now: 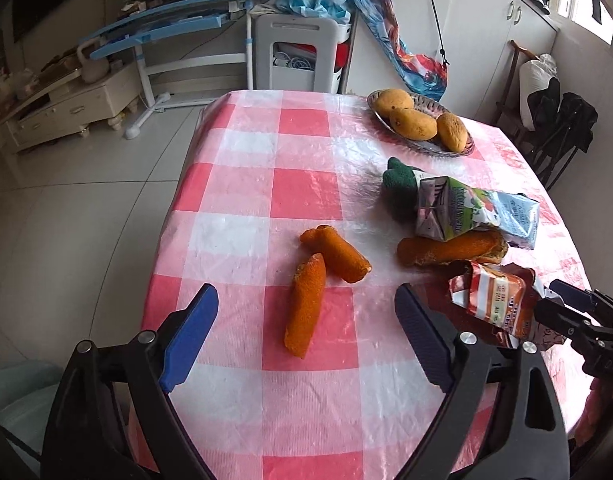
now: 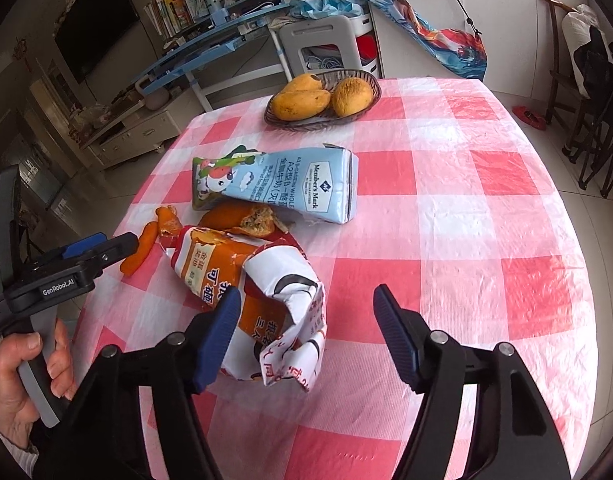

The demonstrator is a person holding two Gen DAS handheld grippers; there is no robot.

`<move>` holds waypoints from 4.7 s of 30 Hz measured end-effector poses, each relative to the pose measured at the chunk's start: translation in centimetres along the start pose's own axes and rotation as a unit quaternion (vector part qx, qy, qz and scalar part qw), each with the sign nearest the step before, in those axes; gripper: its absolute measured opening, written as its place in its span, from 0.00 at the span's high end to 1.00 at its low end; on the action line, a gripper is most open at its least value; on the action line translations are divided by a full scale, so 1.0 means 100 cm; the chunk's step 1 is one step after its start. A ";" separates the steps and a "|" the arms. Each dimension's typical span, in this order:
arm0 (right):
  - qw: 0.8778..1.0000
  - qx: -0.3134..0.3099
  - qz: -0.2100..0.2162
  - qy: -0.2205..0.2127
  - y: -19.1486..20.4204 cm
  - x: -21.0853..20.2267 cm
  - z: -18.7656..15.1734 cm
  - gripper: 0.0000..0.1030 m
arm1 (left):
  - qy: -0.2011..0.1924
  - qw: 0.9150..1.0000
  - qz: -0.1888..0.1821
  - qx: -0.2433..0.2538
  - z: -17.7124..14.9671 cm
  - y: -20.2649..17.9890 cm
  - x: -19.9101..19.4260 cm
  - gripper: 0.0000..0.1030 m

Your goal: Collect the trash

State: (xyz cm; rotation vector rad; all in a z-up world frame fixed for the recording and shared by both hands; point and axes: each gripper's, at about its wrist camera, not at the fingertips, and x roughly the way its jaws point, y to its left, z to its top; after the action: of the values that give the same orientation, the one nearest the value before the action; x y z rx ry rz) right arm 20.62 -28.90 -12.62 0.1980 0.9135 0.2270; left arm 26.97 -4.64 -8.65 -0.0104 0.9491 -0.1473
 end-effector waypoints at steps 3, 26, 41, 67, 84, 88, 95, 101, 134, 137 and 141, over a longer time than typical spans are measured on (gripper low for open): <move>1.000 -0.001 0.000 0.007 -0.001 0.005 0.004 0.45 | 0.013 1.000 -0.012 0.001 0.002 0.003 0.012 0.36; 0.996 -0.081 0.039 -0.026 0.033 -0.029 0.003 0.85 | -0.021 0.994 -0.111 0.008 0.005 -0.016 -0.038 0.85; 0.994 -0.091 -0.006 -0.065 0.024 -0.070 -0.013 0.85 | -0.029 0.992 -0.120 0.034 -0.025 -0.033 -0.063 0.85; 0.989 -0.150 -0.007 -0.003 0.064 -0.125 -0.166 0.85 | -0.045 0.984 -0.142 0.102 -0.136 -0.073 -0.139 0.85; 0.995 -0.090 -0.026 -0.015 0.048 -0.132 -0.181 0.48 | -0.011 0.979 -0.146 0.142 -0.194 -0.096 -0.156 0.85; 0.999 -0.040 -0.016 -0.033 0.031 -0.134 -0.182 0.46 | 0.024 0.975 -0.145 0.169 -0.213 -0.108 -0.148 0.84; 0.998 0.031 0.000 -0.062 0.011 -0.135 -0.179 0.40 | 0.083 0.971 -0.129 0.182 -0.228 -0.110 -0.127 0.57; 0.995 0.077 0.015 -0.056 0.002 -0.121 -0.176 0.40 | 0.033 0.980 -0.104 0.168 -0.219 -0.099 -0.143 0.41; 0.999 -0.021 -0.029 -0.029 0.031 -0.090 -0.095 0.30 | -0.054 0.997 -0.058 0.021 -0.180 -0.043 -0.164 0.14; 0.998 -0.035 -0.058 -0.010 0.025 -0.065 -0.063 0.26 | -0.052 0.997 -0.054 -0.007 -0.177 -0.032 -0.162 0.14; 0.996 -0.027 -0.085 0.013 0.005 -0.024 -0.027 0.24 | -0.059 0.997 -0.050 -0.021 -0.174 -0.026 -0.164 0.14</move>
State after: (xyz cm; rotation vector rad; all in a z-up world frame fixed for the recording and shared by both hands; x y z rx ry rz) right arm 17.02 -28.84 -12.26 0.0678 0.9436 0.0961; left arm 3.19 -4.06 -5.32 -0.1036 0.8345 -0.2166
